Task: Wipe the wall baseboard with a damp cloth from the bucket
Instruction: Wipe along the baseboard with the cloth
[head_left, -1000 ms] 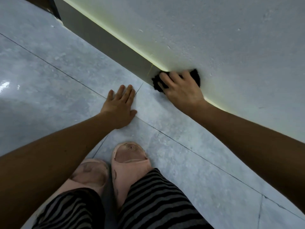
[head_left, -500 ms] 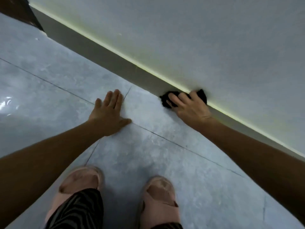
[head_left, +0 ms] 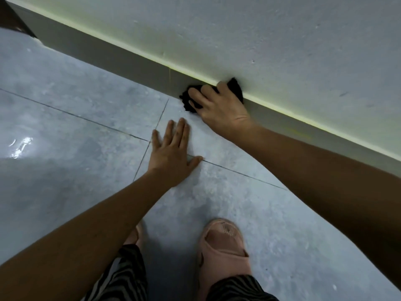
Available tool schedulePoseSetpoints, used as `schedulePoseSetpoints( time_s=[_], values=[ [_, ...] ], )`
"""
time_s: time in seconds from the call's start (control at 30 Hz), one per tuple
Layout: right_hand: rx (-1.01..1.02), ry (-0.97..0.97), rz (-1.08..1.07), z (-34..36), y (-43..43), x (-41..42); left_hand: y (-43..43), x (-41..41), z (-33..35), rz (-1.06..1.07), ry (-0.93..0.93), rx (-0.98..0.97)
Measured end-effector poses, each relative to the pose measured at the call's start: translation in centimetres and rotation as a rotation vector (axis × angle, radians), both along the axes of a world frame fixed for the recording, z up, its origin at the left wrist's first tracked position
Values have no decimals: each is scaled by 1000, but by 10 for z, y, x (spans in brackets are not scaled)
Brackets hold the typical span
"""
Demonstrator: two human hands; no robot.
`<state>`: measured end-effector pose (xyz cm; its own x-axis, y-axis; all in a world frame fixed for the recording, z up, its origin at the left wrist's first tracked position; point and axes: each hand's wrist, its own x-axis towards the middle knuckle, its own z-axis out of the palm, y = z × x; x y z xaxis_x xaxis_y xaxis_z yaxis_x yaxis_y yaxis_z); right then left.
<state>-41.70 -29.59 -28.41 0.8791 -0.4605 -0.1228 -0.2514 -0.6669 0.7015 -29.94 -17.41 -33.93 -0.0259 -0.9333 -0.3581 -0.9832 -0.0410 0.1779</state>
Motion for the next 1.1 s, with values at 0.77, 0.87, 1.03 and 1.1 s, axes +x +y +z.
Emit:
schedulePoseSetpoints(
  time_s=[0.77, 0.87, 1.03, 1.1],
  values=[
    [-44, 68, -46, 6, 11, -68, 1, -18, -3, -162, 7, -121],
    [-58, 73, -90, 5, 19, -114, -2, -26, -4, -159, 17, -117],
    [-113, 128, -76, 28, 20, -151, -2, -28, -2, -160, -6, -98],
    [-173, 59, -65, 33, 18, -140, -2, -30, -1, -160, -18, -97]
  ],
)
